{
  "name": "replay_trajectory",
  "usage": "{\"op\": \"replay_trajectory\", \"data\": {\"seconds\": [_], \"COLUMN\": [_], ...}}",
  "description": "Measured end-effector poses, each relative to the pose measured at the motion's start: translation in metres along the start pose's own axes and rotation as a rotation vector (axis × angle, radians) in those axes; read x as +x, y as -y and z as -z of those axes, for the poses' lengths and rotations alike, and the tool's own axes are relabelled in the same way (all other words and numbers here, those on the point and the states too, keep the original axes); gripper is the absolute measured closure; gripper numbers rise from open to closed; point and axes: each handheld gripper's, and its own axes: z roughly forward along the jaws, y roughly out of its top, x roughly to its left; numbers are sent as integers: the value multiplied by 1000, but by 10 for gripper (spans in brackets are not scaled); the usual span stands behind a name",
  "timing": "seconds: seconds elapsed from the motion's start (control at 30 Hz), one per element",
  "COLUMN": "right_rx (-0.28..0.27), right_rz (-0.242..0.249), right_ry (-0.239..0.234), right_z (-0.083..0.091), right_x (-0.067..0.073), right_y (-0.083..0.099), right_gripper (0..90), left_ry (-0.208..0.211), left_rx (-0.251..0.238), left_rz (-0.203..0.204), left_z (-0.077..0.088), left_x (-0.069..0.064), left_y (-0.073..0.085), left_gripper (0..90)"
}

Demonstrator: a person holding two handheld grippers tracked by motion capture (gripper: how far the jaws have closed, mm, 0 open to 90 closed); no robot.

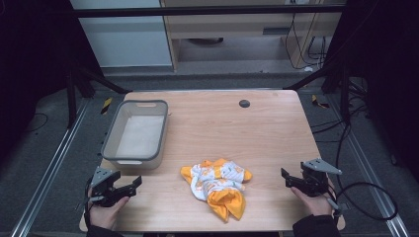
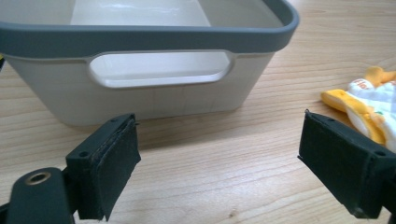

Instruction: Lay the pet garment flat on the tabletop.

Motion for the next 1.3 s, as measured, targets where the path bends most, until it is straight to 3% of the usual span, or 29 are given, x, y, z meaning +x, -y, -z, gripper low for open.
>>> {"op": "replay_trajectory", "data": {"seconds": [0.2, 0.6, 1.3], "right_rx": [-16, -28, -20], "right_rz": [0, 26, 93], "right_ry": [-8, -69, -187], "right_z": [5, 11, 15], "right_x": [1, 10, 32], "right_y": [-2, -11, -37], "right_gripper": [220, 266, 277], "left_ry": [30, 61, 135], "left_rx": [-22, -12, -5], "left_rz": [-23, -93, -241], "left_z": [6, 8, 9], "left_x": [-8, -18, -48], "left_y": [-1, -4, -36], "left_gripper": [148, 261, 351]}}
